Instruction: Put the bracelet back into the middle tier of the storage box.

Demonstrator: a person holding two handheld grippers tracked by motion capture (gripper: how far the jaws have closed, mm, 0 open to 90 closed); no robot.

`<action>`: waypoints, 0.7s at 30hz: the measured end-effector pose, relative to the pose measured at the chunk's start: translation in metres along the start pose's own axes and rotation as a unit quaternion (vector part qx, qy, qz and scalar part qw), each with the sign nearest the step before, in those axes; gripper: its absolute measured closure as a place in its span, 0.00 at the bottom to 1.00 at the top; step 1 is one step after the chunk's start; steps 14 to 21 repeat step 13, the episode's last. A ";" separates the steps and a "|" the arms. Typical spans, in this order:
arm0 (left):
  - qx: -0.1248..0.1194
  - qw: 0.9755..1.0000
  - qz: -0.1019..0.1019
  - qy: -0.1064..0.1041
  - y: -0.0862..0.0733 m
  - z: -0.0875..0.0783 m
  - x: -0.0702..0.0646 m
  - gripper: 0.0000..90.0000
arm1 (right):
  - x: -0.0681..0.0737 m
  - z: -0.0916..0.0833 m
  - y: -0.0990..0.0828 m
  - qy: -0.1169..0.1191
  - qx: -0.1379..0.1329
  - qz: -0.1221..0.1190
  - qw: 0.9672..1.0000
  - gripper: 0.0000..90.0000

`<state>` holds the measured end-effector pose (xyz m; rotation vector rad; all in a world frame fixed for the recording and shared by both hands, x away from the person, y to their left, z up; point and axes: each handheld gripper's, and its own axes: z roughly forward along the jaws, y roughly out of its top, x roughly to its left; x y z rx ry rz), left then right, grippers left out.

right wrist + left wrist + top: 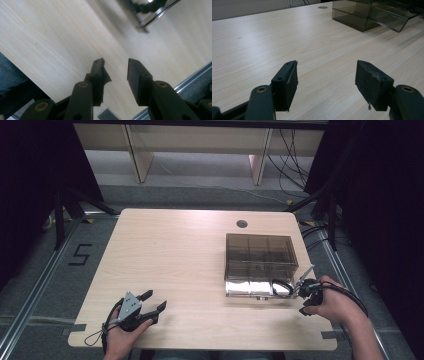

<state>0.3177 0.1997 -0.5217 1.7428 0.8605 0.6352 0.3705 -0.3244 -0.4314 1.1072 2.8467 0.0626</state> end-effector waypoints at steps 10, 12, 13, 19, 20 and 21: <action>0.002 1.000 0.001 0.000 0.000 0.000 0.000 0.38 | 0.013 0.024 -0.019 0.013 0.012 0.006 1.000 0.72; 0.002 1.000 0.001 0.000 0.000 0.000 0.000 0.38 | 0.013 0.026 -0.019 0.022 0.007 -0.002 1.000 0.71; 0.002 1.000 0.002 0.000 0.000 0.000 0.000 0.38 | 0.012 0.026 -0.020 0.022 0.007 -0.005 1.000 0.71; 0.002 1.000 0.002 0.000 0.000 0.000 0.000 0.38 | 0.012 0.026 -0.020 0.022 0.007 -0.005 1.000 0.71; 0.002 1.000 0.002 0.000 0.000 0.000 0.000 0.38 | 0.012 0.026 -0.020 0.022 0.007 -0.005 1.000 0.71; 0.002 1.000 0.002 0.000 0.000 0.000 0.000 0.38 | 0.012 0.026 -0.020 0.022 0.007 -0.005 1.000 0.71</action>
